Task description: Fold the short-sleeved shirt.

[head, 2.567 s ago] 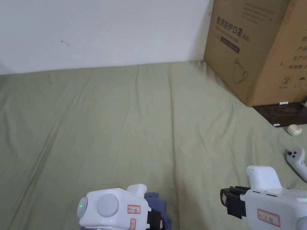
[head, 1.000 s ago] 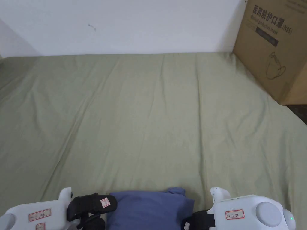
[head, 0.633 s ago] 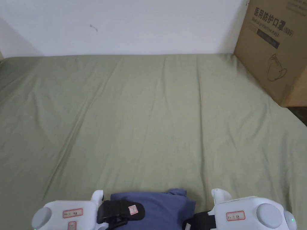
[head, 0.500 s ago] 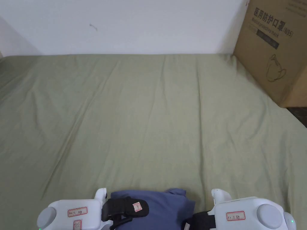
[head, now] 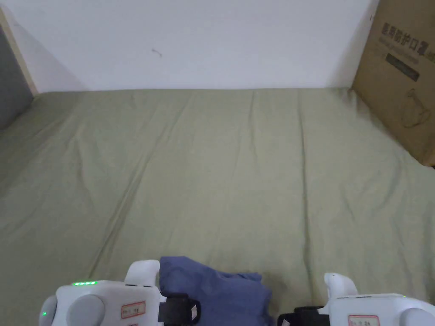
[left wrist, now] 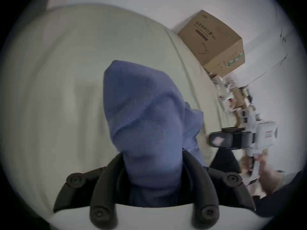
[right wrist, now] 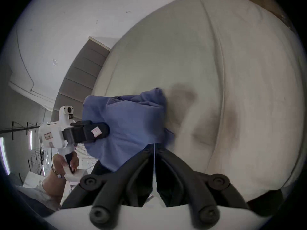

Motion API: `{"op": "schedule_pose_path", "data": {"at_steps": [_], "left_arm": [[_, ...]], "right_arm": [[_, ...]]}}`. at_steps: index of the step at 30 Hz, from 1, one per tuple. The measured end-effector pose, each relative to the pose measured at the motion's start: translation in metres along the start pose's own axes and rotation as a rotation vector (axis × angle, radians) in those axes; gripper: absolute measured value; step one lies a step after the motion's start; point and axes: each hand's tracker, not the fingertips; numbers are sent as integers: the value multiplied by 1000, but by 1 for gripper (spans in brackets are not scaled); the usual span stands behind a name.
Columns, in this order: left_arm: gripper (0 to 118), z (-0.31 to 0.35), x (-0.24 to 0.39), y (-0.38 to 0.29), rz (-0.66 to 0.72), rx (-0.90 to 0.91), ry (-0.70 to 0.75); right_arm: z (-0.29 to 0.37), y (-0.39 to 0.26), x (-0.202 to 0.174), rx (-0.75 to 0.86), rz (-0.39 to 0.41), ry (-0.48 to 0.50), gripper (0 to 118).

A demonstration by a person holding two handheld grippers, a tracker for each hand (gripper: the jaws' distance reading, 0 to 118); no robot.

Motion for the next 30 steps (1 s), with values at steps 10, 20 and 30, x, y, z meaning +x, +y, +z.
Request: {"op": "schedule_pose_path", "data": {"at_steps": [10,20,30], "left_arm": [[36,92,-140,57,-205,-144,800],[107,132,-197,71,-190,-103,998],[0,86,-8,69,-151,112,334]], "right_arm": [[29,4,-16,46,101,-90,1],[41,0,-26,90,95,-149,1],[67,28,-74,158,241,-262,1]]}}
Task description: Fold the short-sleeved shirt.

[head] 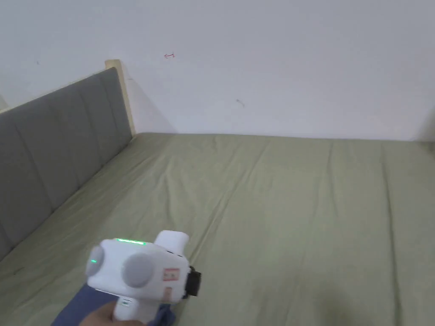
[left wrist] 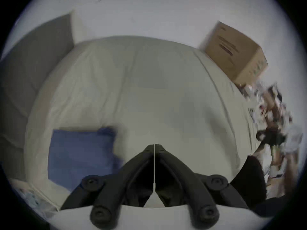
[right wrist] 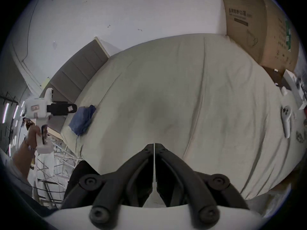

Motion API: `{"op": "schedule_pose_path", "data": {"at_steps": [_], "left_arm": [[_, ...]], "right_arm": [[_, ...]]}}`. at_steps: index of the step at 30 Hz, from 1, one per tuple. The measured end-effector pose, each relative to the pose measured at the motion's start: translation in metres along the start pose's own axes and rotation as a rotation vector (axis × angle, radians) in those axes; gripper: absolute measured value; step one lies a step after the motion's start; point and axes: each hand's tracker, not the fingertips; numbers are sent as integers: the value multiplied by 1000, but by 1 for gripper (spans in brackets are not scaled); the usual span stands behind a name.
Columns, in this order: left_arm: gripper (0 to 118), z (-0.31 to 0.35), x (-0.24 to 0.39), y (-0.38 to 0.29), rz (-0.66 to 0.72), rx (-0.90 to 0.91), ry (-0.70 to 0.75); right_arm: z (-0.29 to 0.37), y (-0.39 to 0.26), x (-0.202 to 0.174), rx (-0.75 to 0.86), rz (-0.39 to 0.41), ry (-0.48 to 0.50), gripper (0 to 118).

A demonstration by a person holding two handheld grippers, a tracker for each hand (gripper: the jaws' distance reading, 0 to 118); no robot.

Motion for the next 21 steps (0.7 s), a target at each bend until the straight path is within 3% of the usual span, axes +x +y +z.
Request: {"op": "schedule_pose_path", "data": {"at_steps": [5,9,12,15,18,19,20,21], "left_arm": [[0,21,96,27,108,165,-135],[0,70,141,42,28,500,-4],[0,107,153,32,89,770,106],[0,128,158,23,39,933,146],[1,132,164,17,-13,977,226],[7,134,166,14,-24,985,228],[24,135,167,11,-28,988,244],[58,135,169,9,-25,982,250]], "right_arm": [[34,36,-25,62,8,-44,1],[73,59,-41,372,105,-79,1],[100,57,-56,657,180,-40,1],[116,47,-74,880,228,-139,1],[118,40,-80,994,224,-224,1],[116,40,-80,1002,205,-246,3],[116,40,-79,1007,183,-265,7],[116,40,-77,999,164,-272,24]]}}
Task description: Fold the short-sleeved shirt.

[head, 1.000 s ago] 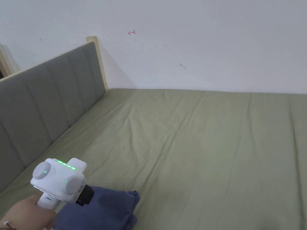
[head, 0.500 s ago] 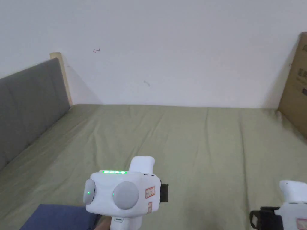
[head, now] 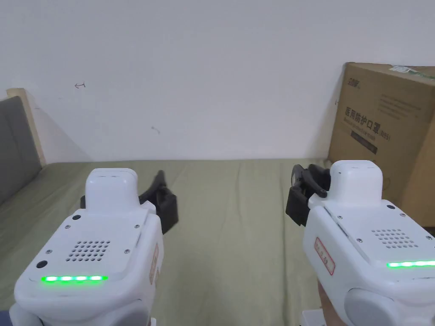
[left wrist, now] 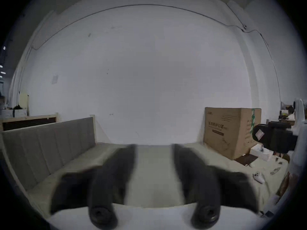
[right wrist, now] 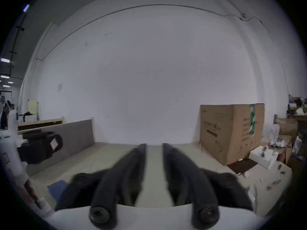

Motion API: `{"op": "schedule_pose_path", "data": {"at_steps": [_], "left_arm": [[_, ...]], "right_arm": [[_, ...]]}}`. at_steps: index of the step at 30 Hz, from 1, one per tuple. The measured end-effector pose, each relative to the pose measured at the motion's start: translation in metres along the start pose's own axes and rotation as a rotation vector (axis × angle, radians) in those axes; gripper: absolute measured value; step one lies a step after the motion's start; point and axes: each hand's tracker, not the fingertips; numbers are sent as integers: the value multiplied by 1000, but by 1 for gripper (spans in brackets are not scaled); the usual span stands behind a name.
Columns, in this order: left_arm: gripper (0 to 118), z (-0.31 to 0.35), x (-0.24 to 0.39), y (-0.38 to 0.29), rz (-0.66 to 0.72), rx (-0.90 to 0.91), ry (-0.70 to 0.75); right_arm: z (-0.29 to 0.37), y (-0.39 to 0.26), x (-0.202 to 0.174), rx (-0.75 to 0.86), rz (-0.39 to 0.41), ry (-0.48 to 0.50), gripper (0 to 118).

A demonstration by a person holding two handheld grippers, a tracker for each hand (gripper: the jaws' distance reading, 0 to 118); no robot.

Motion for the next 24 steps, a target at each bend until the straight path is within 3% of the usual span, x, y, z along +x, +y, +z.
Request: {"op": "schedule_pose_path", "data": {"at_steps": [2,3,5,7,9,12,19,24], "left_arm": [[106,-1,-1,-1,-1,-30,9],[118,1,-1,-1,1,-34,7],[118,4,-2,-2,16,-15,-4],[118,4,-1,-1,4,-17,-1],[118,3,-1,-3,-14,-43,19],[118,3,-5,-6,-5,-64,-6],[118,0,-9,-6,-35,-58,-31],[118,0,-17,-4,51,-64,-95]], "right_arm": [[-5,-1,2,-20,17,7,69],[-4,-1,4,-23,19,11,85],[2,-2,4,-7,31,3,96],[4,0,0,5,51,-14,117],[7,-2,-3,38,60,15,118],[8,1,-10,35,92,-20,118],[6,2,-7,12,50,-10,118],[-2,-4,-8,-34,73,-21,118]]}}
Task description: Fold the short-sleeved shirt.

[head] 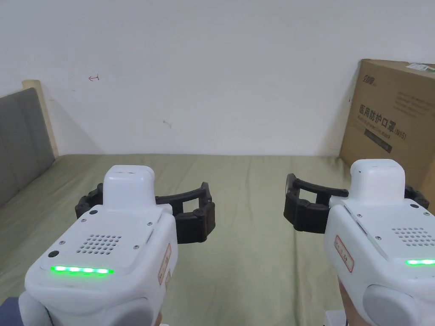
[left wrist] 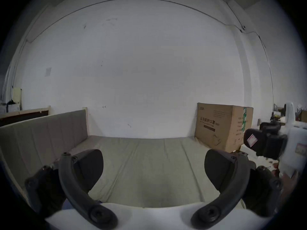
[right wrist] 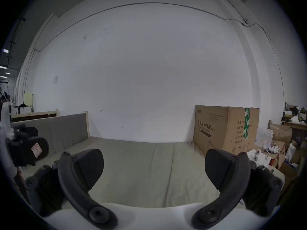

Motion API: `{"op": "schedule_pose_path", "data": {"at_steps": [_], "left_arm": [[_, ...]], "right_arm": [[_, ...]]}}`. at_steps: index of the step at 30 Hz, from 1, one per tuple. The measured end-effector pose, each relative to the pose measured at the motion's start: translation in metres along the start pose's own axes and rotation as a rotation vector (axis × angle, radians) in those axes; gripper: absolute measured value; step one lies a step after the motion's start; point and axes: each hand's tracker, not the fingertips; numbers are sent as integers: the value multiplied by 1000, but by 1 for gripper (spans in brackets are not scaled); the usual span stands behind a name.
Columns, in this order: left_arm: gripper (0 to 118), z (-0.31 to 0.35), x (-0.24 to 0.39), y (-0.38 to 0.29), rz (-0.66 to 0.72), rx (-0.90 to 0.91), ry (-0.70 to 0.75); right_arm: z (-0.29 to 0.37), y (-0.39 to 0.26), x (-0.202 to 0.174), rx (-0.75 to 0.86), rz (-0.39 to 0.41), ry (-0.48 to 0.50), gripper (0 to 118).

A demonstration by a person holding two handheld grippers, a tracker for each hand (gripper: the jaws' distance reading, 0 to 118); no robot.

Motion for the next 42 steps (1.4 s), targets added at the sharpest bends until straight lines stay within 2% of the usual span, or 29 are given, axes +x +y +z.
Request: {"op": "schedule_pose_path", "data": {"at_steps": [4,10,24,42], "left_arm": [[118,-3,-1,3,-24,-4,48],[118,-4,-3,7,-10,-6,62],[118,-7,-1,9,-4,-16,45],[118,-5,-4,10,68,-62,50]], "right_arm": [[0,0,3,-4,-18,-1,118],[-5,2,3,-15,-3,-1,118],[-3,4,0,-15,2,7,118],[5,2,1,-9,-2,-10,118]]}}
